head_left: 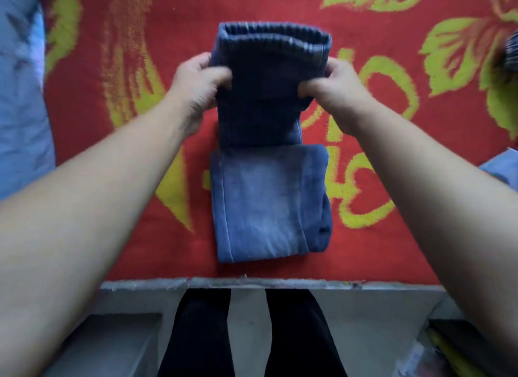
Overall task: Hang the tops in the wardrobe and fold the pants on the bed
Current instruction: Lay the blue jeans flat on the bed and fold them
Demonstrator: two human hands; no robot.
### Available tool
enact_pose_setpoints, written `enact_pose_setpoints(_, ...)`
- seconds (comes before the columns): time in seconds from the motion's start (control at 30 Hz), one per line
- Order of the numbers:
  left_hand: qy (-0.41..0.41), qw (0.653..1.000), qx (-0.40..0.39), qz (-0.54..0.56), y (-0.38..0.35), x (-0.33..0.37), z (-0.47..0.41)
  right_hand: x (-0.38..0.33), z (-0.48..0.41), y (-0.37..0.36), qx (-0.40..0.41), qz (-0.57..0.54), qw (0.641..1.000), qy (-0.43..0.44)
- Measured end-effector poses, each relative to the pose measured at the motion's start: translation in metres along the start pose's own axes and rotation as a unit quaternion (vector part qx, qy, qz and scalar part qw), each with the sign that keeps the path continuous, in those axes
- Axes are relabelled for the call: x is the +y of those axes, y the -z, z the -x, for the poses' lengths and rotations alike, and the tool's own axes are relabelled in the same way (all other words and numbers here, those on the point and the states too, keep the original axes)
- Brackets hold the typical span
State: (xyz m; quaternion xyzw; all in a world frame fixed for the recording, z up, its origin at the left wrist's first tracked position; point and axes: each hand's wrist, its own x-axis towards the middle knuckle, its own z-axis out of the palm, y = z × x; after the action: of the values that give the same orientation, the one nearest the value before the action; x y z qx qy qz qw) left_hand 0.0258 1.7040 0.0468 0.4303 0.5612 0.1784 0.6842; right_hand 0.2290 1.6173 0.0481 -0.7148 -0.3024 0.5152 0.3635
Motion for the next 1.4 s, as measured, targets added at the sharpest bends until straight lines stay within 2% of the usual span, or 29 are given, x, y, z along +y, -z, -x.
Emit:
enact_pose_setpoints(0.1, -0.036, 0.997, -0.024, -0.056, 0.003, -0.031, 0.050, 0.022, 0.053, 0.007, -0.038, 0.069, 0.997, 0.024)
enact_pose_setpoints(0.17, -0.043, 0.984, -0.057, -0.162, 0.009, -0.070, 0.074, 0.042, 0.089, 0.008, -0.043, 0.182, 0.979, 0.082)
enact_pose_setpoints(0.23, -0.046, 0.933, -0.081, -0.349, 0.013, -0.106, 0.099, 0.071, 0.119, 0.005, -0.066, 0.308, 0.940, 0.133)
enact_pose_setpoints(0.3, -0.118, 0.846, -0.090, -0.511, 0.013, -0.139, 0.125, 0.109, 0.142, 0.002, -0.104, 0.419, 0.887, 0.163)
enact_pose_setpoints(0.33, -0.169, 0.813, -0.101, -0.548, 0.011, -0.153, 0.138, 0.126, 0.152, 0.000, -0.111, 0.461, 0.865, 0.165)
enact_pose_setpoints(0.4, -0.255, 0.773, -0.114, -0.570, 0.009, -0.178, 0.158, 0.148, 0.165, -0.003, -0.115, 0.499, 0.840, 0.180)
enact_pose_setpoints(0.47, -0.288, 0.750, -0.112, -0.584, 0.013, -0.191, 0.167, 0.149, 0.171, -0.004, -0.099, 0.503, 0.832, 0.211)
enact_pose_setpoints(0.63, -0.263, 0.767, -0.112, -0.575, 0.011, -0.181, 0.180, 0.130, 0.182, -0.003, -0.103, 0.489, 0.832, 0.240)
enact_pose_setpoints(0.67, -0.273, 0.755, -0.115, -0.585, 0.011, -0.180, 0.179, 0.130, 0.182, -0.003, -0.116, 0.498, 0.825, 0.242)
enact_pose_setpoints(0.77, -0.270, 0.662, -0.175, -0.677, 0.012, -0.186, 0.176, 0.136, 0.181, -0.002, -0.203, 0.554, 0.776, 0.223)
enact_pose_setpoints(0.8, -0.256, 0.646, -0.186, -0.695, 0.010, -0.188, 0.177, 0.138, 0.181, -0.003, -0.226, 0.570, 0.760, 0.215)
enact_pose_setpoints(0.87, -0.237, 0.638, -0.176, -0.711, 0.002, -0.190, 0.180, 0.138, 0.179, -0.006, -0.238, 0.594, 0.743, 0.197)
enact_pose_setpoints(0.93, -0.246, 0.645, -0.150, -0.708, -0.006, -0.187, 0.178, 0.136, 0.176, -0.009, -0.224, 0.595, 0.746, 0.197)
enact_pose_setpoints(1.07, -0.324, 0.705, -0.081, -0.625, -0.011, -0.164, 0.174, 0.121, 0.176, -0.008, -0.162, 0.563, 0.768, 0.258)
enact_pose_setpoints(1.13, -0.364, 0.715, -0.092, -0.589, -0.013, -0.155, 0.175, 0.114, 0.183, -0.008, -0.147, 0.550, 0.766, 0.298)
enact_pose_setpoints(1.23, -0.365, 0.698, -0.150, -0.597, -0.016, -0.158, 0.179, 0.117, 0.191, -0.008, -0.178, 0.555, 0.751, 0.310)
enact_pose_setpoints(1.37, -0.219, 0.607, -0.294, -0.705, -0.013, -0.171, 0.175, 0.128, 0.190, -0.015, -0.306, 0.615, 0.702, 0.186)
enact_pose_setpoints(1.4, -0.198, 0.609, -0.301, -0.706, -0.013, -0.167, 0.170, 0.122, 0.186, -0.019, -0.323, 0.613, 0.703, 0.162)
